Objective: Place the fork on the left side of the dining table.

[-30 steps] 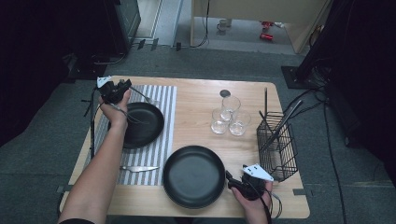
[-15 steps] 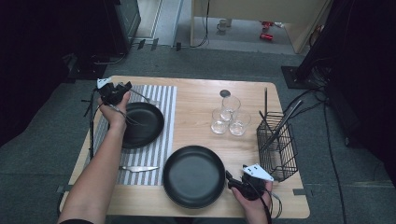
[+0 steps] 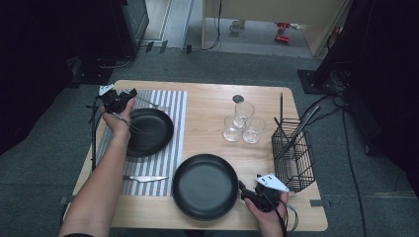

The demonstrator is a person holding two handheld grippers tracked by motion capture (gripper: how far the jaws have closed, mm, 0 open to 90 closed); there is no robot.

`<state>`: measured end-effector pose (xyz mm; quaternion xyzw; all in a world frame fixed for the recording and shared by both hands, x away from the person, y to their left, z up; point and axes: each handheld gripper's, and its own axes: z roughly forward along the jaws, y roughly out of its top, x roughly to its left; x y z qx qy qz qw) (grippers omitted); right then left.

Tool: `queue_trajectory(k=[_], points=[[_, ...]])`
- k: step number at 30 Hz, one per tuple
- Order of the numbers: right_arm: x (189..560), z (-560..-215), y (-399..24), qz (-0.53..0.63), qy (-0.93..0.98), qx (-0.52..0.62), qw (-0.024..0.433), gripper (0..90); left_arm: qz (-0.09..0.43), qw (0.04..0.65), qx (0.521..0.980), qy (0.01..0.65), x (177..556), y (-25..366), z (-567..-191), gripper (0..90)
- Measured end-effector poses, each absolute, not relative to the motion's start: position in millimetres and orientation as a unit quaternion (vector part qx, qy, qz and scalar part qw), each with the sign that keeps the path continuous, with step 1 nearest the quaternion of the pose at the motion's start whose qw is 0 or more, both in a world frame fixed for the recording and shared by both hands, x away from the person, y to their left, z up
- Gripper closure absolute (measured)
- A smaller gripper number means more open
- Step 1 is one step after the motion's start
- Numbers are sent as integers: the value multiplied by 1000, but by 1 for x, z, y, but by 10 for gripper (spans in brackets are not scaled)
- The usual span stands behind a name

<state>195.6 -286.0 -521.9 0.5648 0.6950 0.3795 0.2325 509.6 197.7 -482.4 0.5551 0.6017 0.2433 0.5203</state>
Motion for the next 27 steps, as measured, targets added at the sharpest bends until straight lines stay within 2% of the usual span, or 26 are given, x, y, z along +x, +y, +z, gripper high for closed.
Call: queue_trajectory(k=[20, 27], points=[[196, -522, -286, 380, 694, 566, 232, 279, 225, 507, 545, 629, 509, 211, -486, 512], [196, -522, -286, 379, 694, 566, 231, 279, 212, 495, 557, 633, 511, 218, -486, 507]])
